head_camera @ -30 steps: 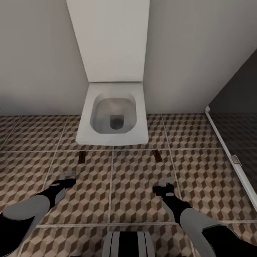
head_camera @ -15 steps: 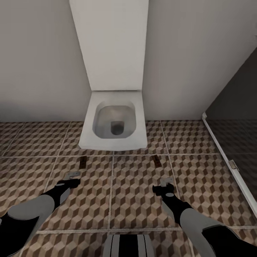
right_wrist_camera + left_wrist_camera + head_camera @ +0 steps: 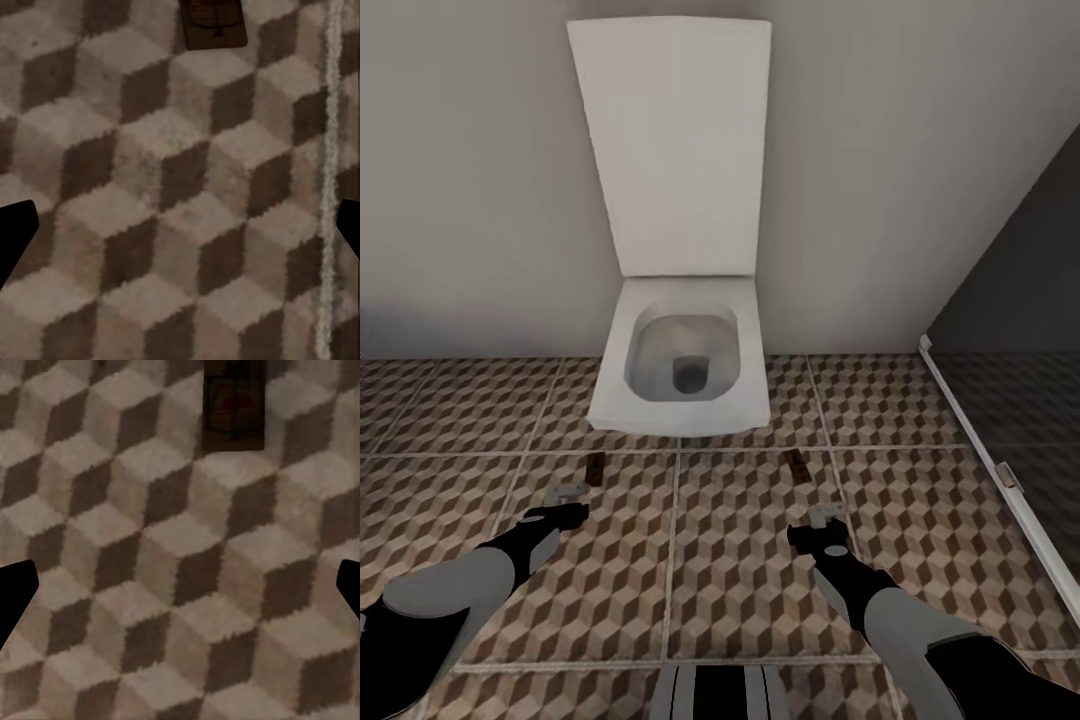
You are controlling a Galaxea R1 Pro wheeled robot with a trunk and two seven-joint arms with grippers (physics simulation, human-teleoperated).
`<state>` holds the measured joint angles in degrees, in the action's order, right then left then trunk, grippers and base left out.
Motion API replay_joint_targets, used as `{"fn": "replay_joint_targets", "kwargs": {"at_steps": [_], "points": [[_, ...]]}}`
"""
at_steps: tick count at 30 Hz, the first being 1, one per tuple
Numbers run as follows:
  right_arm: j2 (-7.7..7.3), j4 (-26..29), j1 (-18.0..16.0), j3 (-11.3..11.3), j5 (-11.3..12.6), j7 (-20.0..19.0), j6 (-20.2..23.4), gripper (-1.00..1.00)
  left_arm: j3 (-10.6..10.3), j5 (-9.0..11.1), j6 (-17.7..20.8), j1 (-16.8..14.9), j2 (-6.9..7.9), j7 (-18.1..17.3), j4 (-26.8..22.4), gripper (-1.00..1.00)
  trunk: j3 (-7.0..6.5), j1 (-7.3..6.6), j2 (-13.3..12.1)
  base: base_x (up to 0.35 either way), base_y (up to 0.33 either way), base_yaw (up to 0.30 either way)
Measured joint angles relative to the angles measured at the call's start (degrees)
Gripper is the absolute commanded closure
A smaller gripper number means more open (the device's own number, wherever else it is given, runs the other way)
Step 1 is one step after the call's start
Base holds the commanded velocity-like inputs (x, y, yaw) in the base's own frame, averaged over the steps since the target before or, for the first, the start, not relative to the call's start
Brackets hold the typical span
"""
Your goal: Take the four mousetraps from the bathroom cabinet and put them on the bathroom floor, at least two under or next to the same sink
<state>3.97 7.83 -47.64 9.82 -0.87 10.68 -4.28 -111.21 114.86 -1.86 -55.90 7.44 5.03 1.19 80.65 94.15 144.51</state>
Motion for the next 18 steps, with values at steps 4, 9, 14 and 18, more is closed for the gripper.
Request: {"fn": "replay_joint_targets", "kwargs": {"at_steps": [4, 9, 14, 18], "points": [[0.04, -0.06, 0.18, 0.0, -0.01, 0.03, 0.0, -1.0, 0.04, 0.03, 0.25, 0.46, 0.19, -0.01, -0.46, -1.0, -0.89, -0.1, -0.05, 0.0, 0.0, 0.0], [0.06, -0.22, 0.7, 0.07, -0.21, 0.07, -0.01, -1.0, 0.01, 0.06, 0.73, 2.81, 0.13, 0.04, -1.52, -1.0, -1.99, -0.23, -0.12, 0.0, 0.0, 0.0], [0.06, -0.87, 2.2, 0.15, -1.94, 0.08, -0.03, -1.0, -0.01, 0.07, 0.85, 4.9, -0.47, -0.02, -2.82, -1.0, -3.1, -0.36, -0.19, 0.0, 0.0, 0.0], [0.05, -1.34, 3.86, 0.27, -4.17, 0.08, -0.23, -1.0, -0.05, 0.11, 0.88, 6.48, -0.85, 0.02, -4.94, -1.0, -3.99, -0.46, -0.24, 0.0, 0.0, 0.0]]}}
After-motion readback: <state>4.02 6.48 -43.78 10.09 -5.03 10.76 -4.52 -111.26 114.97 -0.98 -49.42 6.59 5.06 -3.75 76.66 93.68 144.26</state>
